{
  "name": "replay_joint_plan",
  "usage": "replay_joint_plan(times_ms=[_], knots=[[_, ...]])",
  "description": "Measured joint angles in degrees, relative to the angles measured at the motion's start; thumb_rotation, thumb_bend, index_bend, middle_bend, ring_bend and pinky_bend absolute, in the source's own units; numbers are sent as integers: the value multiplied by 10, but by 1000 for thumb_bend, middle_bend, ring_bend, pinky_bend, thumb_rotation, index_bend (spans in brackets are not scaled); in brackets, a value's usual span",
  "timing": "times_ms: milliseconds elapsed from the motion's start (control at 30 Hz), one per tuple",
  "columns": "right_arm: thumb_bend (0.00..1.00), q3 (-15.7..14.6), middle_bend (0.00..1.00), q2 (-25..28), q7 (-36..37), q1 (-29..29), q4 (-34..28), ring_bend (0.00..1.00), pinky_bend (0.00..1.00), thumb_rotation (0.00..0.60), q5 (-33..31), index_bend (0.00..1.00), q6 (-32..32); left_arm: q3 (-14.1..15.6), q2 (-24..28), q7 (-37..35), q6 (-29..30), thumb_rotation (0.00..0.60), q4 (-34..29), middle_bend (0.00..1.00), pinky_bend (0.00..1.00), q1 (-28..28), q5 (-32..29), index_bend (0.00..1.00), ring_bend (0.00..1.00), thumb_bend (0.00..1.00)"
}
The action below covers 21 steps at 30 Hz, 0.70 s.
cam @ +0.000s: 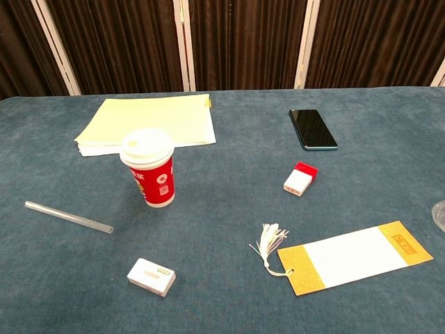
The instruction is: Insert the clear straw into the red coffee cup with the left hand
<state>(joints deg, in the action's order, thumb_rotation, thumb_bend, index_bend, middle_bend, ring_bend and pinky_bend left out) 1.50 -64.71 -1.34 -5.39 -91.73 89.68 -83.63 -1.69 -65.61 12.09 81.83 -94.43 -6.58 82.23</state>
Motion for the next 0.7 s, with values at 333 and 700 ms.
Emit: replay_joint_plan(times_ms=[333, 700], knots=[[139, -1, 0, 1, 1, 1, -1, 0, 0, 600, 1, 254, -2, 1, 1, 2, 2, 600, -1, 0, 0, 1, 2, 29, 0, 0], [141, 0, 0, 0, -2, -1, -1, 0, 0, 600, -4, 254, 3, 0, 2, 2, -6, 600, -1, 0, 0, -1, -3, 31, 0, 0]])
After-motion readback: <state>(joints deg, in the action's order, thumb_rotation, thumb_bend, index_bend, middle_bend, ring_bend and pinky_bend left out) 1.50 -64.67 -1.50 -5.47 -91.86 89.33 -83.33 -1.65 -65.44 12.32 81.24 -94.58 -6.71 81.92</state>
